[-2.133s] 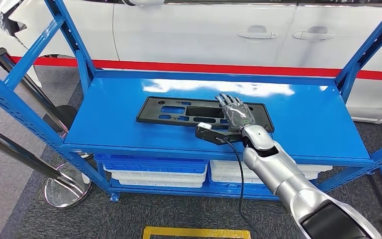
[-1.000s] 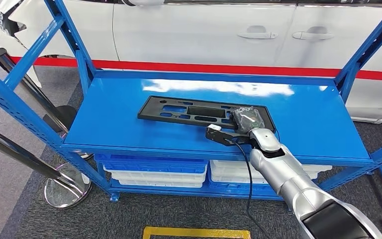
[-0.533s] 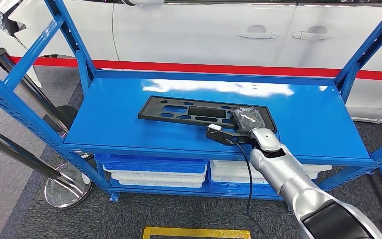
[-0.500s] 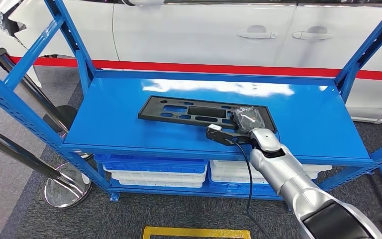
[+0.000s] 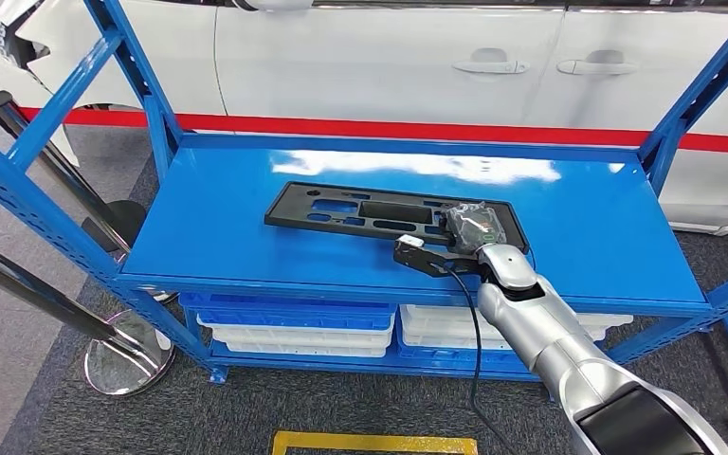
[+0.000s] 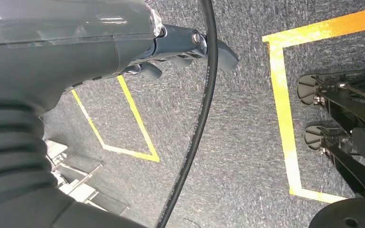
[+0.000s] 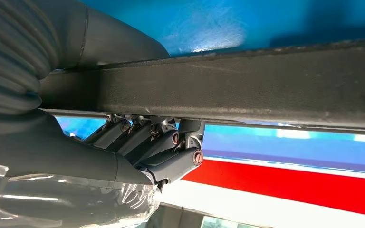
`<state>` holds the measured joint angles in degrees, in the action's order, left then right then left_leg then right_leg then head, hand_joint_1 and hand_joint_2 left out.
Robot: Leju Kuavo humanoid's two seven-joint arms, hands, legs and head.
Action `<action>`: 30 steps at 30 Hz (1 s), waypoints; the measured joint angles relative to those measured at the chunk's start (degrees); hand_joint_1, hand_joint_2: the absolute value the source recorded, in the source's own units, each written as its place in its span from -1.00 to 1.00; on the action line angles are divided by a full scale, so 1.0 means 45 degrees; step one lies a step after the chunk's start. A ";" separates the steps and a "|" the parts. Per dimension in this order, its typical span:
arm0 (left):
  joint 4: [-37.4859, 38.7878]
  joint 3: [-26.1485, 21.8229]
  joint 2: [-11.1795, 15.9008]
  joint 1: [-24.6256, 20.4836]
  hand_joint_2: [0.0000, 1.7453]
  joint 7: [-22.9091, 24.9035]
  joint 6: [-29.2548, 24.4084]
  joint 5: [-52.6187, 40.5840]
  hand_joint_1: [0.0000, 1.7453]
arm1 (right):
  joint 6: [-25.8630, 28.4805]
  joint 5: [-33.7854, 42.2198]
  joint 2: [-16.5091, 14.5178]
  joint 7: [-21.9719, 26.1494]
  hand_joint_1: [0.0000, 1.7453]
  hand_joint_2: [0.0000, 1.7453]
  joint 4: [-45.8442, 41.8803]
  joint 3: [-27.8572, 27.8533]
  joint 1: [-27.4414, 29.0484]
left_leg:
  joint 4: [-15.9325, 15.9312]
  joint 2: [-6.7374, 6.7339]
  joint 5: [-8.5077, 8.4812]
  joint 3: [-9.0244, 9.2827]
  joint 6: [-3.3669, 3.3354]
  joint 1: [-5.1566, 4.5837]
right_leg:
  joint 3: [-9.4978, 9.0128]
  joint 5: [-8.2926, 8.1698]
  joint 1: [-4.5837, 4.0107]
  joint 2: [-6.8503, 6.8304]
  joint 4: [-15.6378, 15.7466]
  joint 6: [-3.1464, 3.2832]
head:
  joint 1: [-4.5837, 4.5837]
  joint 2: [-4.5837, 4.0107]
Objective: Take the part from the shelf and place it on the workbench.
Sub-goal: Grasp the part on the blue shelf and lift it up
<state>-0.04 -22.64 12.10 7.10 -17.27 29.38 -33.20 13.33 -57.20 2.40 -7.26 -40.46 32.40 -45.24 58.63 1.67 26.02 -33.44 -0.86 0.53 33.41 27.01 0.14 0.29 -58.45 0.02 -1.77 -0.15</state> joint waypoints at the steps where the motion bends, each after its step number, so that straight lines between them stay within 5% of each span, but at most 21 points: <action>1: 0.0000 0.0000 0.0001 -0.0004 1.00 0.0000 0.0000 -0.0023 -1.00 | 0.0000 0.0000 0.0002 0.0000 0.92 1.00 -0.0005 -0.0007 0.0011 | 0.0000 0.0000 0.0000 0.0000 0.0000 0.0000 | 0.0000 0.0000 0.0000 0.0000 0.0000 0.0000 | 0.0000 0.0000; 9: 0.0000 -0.0001 -0.0001 -0.0042 1.00 -0.0057 -0.0169 -0.0212 -1.00 | 0.0295 0.0693 0.0007 0.0276 0.92 1.00 -0.0777 -0.0334 0.0305 | 0.0000 -0.0001 0.0000 -0.0005 0.0000 0.0000 | 0.0004 -0.0001 0.0000 0.0001 -0.0002 0.0000 | 0.0000 0.0000; 22: 0.0000 -0.0019 -0.0157 0.0005 1.00 -0.0425 -0.0589 -0.0383 -1.00 | 0.0085 0.2796 0.0899 0.0247 0.92 1.00 -0.7819 -0.1791 0.0465 | 0.0045 0.0005 0.0012 -0.0063 -0.0019 -0.0063 | 0.0037 -0.0013 0.0026 -0.0005 0.0011 -0.0019 | 0.0000 0.0000; 30: 0.0000 -0.0019 -0.0153 0.0013 1.00 -0.0437 -0.0531 -0.0476 -1.00 | 0.0223 0.2458 0.1279 0.0430 0.92 1.00 -0.8755 -0.1909 0.0622 | 0.0059 -0.0025 -0.0096 -0.0090 -0.0198 -0.0044 | 0.0029 -0.0069 0.0047 0.0012 0.0007 -0.0216 | 0.0000 0.0000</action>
<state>-0.04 -22.73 11.41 7.15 -19.23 26.99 -35.34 14.34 -46.14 8.16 -5.32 -79.86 23.81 -42.44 58.90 1.56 25.59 -33.85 -1.75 0.33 33.54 26.69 0.36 0.35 -58.42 -0.95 -1.77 -0.15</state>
